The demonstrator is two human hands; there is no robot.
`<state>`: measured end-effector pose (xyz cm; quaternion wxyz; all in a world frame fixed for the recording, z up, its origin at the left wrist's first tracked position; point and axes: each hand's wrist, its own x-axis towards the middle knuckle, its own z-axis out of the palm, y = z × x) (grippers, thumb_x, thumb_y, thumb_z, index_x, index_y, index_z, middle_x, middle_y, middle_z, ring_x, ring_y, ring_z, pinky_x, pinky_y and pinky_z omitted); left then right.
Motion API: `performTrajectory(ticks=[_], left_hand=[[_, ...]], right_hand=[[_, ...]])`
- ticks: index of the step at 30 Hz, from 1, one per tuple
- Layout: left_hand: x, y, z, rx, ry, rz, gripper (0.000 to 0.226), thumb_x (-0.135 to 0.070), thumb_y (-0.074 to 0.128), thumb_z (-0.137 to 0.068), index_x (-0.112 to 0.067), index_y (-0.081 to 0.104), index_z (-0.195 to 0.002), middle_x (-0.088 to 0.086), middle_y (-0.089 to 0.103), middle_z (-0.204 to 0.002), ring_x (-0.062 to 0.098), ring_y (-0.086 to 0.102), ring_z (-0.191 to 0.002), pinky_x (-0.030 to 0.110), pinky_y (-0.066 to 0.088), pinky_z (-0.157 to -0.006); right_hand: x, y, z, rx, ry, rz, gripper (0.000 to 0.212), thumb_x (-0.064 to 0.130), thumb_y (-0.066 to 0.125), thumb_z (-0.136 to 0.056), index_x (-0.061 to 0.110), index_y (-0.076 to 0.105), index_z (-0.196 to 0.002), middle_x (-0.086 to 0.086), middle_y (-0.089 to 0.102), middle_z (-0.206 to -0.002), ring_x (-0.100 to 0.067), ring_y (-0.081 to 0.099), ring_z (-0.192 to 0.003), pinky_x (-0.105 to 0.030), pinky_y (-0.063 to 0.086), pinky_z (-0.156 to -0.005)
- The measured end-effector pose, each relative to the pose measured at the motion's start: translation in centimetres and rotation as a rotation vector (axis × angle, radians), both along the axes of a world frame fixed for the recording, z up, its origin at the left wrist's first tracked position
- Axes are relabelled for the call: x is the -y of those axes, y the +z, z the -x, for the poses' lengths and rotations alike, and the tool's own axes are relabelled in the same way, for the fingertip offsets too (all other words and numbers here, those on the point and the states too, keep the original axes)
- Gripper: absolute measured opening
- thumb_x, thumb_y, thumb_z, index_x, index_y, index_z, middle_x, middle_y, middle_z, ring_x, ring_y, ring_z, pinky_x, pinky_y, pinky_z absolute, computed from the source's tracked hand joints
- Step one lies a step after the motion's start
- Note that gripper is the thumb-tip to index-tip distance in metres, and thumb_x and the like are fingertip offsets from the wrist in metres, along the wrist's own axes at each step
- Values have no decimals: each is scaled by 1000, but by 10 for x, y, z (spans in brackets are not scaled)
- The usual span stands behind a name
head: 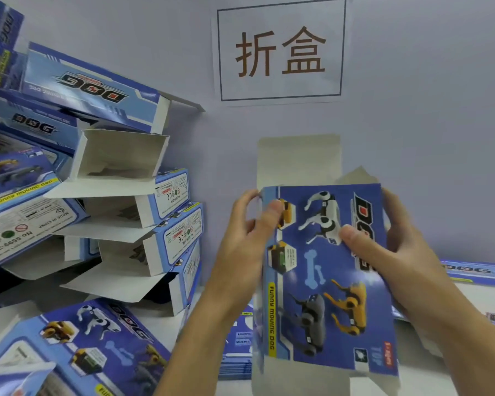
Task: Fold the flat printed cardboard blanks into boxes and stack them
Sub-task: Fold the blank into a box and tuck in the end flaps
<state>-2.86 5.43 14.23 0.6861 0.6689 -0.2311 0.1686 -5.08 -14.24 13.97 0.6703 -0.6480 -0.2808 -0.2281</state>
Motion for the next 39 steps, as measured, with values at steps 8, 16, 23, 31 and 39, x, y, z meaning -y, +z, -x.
performTrajectory(ticks=[8, 16, 23, 31, 39], left_hand=[[6, -11, -6, 234, 117, -21, 48, -37, 78, -76, -32, 53, -117, -12, 62, -73, 7, 64, -67, 20, 56, -65], [7, -11, -6, 71, 48, 9, 45, -61, 70, -69, -33, 52, -99, -7, 65, -69, 5, 64, -66, 18, 53, -63], [13, -15, -7, 23, 206, 171, 13, -15, 46, -99, -27, 49, -96, -6, 45, -62, 6, 44, -50, 17, 39, -44], [12, -14, -7, 31, 162, 213, 41, -10, 44, -99, -49, 56, -94, -10, 53, -71, 10, 52, -63, 26, 46, -54], [8, -19, -1, 108, 77, 329, 46, -65, 53, -80, -22, 62, -94, 14, 65, -93, 24, 70, -88, 43, 57, -70]], right_hand=[[-9, -16, -19, -25, -152, 249, 62, 53, 68, -75, 61, 41, -130, 18, 68, -120, -12, 74, -94, -33, 62, -73], [-28, -22, -29, -219, -129, -157, 39, 69, 40, -92, 38, 62, -99, -6, 74, -93, -30, 72, -89, -60, 57, -82], [-39, -20, -29, -293, -49, -167, 18, 28, 48, -95, 44, 54, -95, -3, 58, -63, -17, 58, -51, -30, 48, -43], [-36, -17, -27, -284, 35, -195, 21, 22, 44, -97, 38, 59, -101, -2, 55, -59, -18, 58, -51, -33, 48, -52], [-35, -19, -19, -259, 205, -230, 49, 62, 50, -82, 22, 59, -109, -15, 74, -90, -30, 71, -75, -43, 59, -62]])
